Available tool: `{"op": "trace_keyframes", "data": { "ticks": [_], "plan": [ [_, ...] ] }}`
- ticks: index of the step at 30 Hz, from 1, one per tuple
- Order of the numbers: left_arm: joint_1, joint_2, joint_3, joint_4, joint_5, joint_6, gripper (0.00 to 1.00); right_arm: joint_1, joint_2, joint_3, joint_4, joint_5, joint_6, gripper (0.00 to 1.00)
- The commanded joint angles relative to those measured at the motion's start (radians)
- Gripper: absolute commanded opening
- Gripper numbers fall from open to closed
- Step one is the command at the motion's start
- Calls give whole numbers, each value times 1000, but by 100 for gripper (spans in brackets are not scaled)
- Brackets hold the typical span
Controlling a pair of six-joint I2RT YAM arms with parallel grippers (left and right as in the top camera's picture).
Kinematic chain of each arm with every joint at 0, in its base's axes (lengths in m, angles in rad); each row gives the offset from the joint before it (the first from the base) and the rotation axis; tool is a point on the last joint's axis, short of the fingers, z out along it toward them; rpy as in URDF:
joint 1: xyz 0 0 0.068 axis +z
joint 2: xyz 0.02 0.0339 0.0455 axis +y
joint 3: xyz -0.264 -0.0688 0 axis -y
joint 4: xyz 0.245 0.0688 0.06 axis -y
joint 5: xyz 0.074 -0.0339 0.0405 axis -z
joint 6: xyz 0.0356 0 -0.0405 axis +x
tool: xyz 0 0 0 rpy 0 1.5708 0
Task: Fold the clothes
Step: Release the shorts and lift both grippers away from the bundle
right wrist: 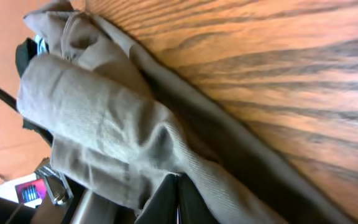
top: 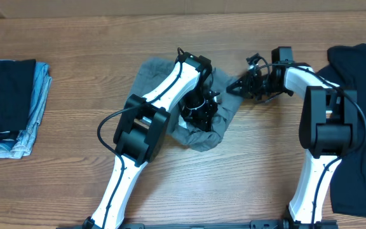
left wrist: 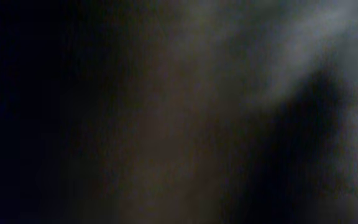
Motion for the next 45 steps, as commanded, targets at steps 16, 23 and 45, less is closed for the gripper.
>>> {"op": "trace_keyframes", "data": {
  "ticks": [16,23,45],
  "plan": [
    [233,-165,550,-98,-451,-206,48,11,-52,292,-312,12,-116,4],
    [471,-165,358,-22,-319,60,97,166,-67,370,-791,98,-337,10],
    [503,-165,77,234,-320,84,93,304,-63,100,-533,1103,-153,7]
  ]
}}
